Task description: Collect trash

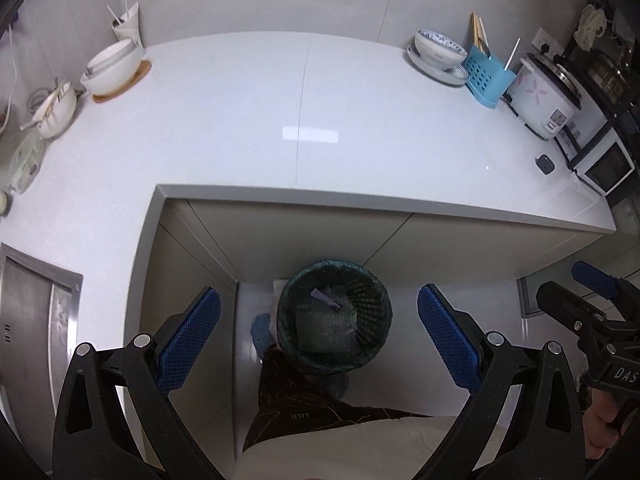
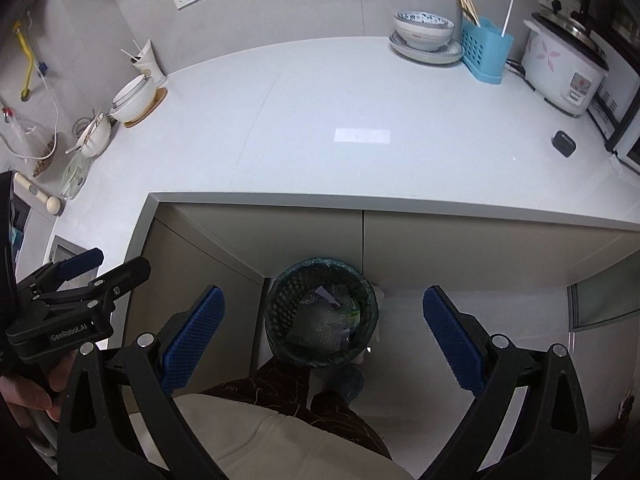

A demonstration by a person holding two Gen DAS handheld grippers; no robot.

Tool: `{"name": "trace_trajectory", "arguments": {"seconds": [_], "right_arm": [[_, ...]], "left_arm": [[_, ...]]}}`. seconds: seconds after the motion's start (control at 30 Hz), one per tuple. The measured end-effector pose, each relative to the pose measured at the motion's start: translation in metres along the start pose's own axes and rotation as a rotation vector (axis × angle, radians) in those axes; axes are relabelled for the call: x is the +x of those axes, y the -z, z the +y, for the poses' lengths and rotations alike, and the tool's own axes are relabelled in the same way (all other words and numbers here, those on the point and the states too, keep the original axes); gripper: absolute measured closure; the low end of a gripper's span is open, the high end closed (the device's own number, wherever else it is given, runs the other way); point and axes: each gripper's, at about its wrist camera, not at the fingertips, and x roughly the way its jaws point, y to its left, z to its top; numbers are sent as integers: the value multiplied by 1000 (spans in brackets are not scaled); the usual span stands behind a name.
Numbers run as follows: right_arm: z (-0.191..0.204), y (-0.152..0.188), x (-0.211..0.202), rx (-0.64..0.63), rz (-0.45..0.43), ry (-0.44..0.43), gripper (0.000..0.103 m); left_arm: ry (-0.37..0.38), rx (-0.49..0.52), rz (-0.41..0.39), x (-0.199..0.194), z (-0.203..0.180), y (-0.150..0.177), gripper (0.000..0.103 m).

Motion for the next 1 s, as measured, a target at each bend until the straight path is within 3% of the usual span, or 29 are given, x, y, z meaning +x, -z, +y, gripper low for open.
{"name": "trace_trajectory", "arguments": {"seconds": [1.0], "right_arm": [[8, 11, -1, -27, -11, 72, 8]], "left_arm": [[-14, 49, -2, -4, -19, 12, 6]]}}
